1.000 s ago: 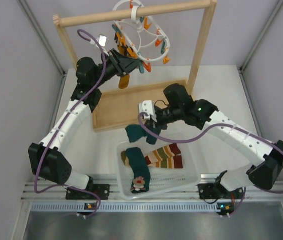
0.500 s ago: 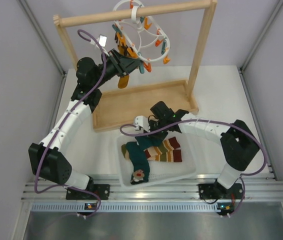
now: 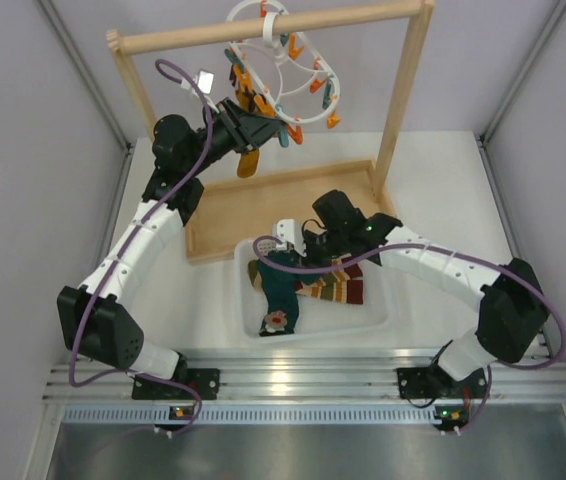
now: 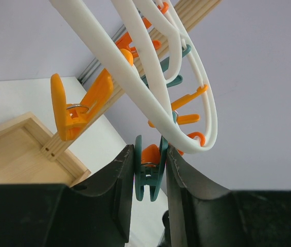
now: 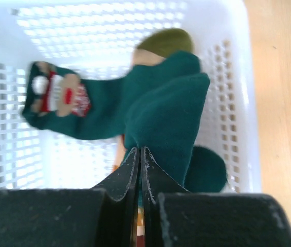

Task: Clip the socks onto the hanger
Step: Place the sock in the bin, then pick up the sock from the bin.

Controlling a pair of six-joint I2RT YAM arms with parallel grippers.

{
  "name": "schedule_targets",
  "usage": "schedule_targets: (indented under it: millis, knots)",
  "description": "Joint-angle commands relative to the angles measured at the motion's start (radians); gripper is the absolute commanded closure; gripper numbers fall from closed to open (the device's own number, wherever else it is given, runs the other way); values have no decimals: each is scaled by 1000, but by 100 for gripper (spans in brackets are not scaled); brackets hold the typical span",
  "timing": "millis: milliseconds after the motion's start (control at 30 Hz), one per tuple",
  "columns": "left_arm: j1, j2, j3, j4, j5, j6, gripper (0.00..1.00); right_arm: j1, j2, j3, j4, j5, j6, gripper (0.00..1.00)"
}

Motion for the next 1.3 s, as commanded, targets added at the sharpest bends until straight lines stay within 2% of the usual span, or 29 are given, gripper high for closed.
schedule_targets:
  millis: [0,333,467,533,633,667,833,933,1100,1267]
  knots:
    - [17,-4,-5,44,-50,-8,82,27,-36,-26,-81,-83,-9,100]
    - [17,-9,-14,49,-55,-11,82,1,95,-68,15,158,-42,99]
    - [17,-6,-11,47,-55,-8,82,-4,53,-67,35,151,-42,65]
    - [17,-3,-8,47,-50,-8,82,-1,17,-60,47,111,-34,60]
    - [17,2,-5,47,-47,-11,82,16,-16,-26,38,39,0,41]
    - [17,2,-5,49,-47,-9,82,33,-22,-17,38,28,13,38]
    - [17,-1,-7,38,-52,-6,83,114,-30,26,1,28,-2,35]
    - [17,-3,-10,36,-57,-5,83,176,-10,11,30,80,-29,34]
    - [17,-3,-4,33,-52,-5,83,199,42,-14,86,199,-81,32]
    - [17,2,-4,33,-54,-6,83,206,85,-51,110,255,-146,32]
